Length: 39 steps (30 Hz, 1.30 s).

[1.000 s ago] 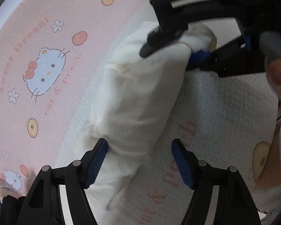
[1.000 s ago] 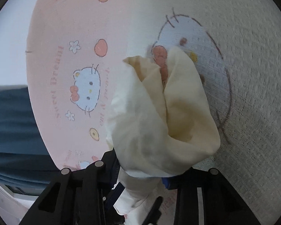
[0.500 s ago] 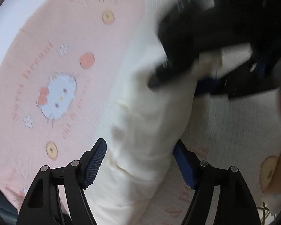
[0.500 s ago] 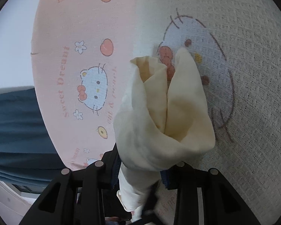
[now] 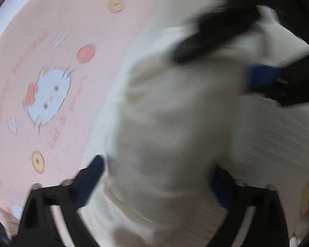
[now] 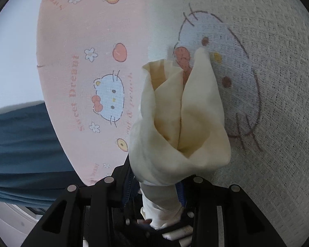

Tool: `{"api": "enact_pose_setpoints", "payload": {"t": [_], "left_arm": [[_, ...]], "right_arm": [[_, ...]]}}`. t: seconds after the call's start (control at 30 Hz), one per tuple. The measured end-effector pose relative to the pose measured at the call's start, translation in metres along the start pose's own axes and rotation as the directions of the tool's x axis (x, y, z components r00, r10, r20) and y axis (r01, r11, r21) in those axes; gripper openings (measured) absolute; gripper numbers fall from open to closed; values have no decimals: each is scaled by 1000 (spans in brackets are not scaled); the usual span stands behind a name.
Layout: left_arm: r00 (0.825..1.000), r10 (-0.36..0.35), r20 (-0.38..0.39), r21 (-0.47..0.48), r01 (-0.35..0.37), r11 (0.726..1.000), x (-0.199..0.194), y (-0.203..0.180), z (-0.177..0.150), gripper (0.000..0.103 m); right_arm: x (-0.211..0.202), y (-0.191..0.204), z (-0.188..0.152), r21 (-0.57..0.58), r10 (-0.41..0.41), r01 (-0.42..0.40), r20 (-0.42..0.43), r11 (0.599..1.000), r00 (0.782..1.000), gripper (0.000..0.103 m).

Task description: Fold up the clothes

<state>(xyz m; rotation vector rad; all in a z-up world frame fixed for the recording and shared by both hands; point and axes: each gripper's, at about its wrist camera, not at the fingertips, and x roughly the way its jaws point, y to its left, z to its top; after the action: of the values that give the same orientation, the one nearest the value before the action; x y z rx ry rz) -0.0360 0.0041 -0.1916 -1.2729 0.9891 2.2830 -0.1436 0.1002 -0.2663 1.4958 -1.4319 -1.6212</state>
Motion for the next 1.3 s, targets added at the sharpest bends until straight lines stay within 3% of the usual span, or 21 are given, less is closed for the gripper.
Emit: {"api": "enact_pose_setpoints", "payload": {"t": [0.07,0.17,0.3,0.4,0.47,0.6,0.7,0.73,0.8,0.83,0.87,0.97,1.03,1.07,1.13,1.2,1.3], "left_arm": [[996,-92,16,-48,93,995,6,13,-3,103],[991,-134,-7,-111,133,985,8,16,-4,103],[1000,20,18,-19,-20,1000,-6,-14,4,103],[980,195,39,46,-197,979,-21,-48,9,103],[982,175,68,85,-180,980,-34,-63,4,103],[985,118,126,63,-127,990,-53,-80,12,103],[975,196,108,16,-199,980,-46,-74,10,103],[979,184,85,-2,-185,983,-41,-69,9,103],[988,147,36,-42,-145,988,-31,-57,7,84],[997,71,37,-96,-67,993,-31,-48,5,73],[999,39,39,-122,-34,992,-33,-44,4,68],[999,22,39,-140,-17,990,-36,-45,3,64],[999,36,38,-146,-30,989,-38,-52,3,64],[998,41,40,-150,-35,988,-39,-54,2,64],[999,21,49,-184,-12,983,-40,-51,-1,64],[998,-4,60,-215,16,976,-41,-47,-4,64],[996,-36,76,-250,54,967,-44,-47,-7,65]], "right_arm": [[0,2,0,-10,-6,6,-1,1000,1000,35],[1,4,0,-20,-12,12,0,1000,1000,35],[3,6,1,-13,-9,9,-2,1000,1000,37],[2,10,-1,-30,-14,14,2,999,1000,37],[2,13,-2,-48,-25,25,7,999,1000,37],[3,14,-1,-32,13,-13,4,999,1000,37],[-1,10,-2,-6,46,-46,-9,999,999,37],[-2,10,-2,-3,46,-46,-11,999,999,37],[-5,8,-2,-2,40,-40,-15,999,999,37],[-6,7,-2,-2,37,-37,-16,999,999,37],[-6,7,-1,0,35,-35,-18,999,999,37],[-6,7,-3,-7,-6,6,-24,1000,1000,38],[-3,10,-5,-28,-50,50,-22,998,998,71],[-1,12,-5,-42,-80,79,-19,996,997,77],[3,12,-6,-64,-147,146,-11,987,989,80],[10,3,-4,-11,-140,139,-35,990,990,80],[19,-15,-1,126,-32,39,-59,991,998,80]]}}
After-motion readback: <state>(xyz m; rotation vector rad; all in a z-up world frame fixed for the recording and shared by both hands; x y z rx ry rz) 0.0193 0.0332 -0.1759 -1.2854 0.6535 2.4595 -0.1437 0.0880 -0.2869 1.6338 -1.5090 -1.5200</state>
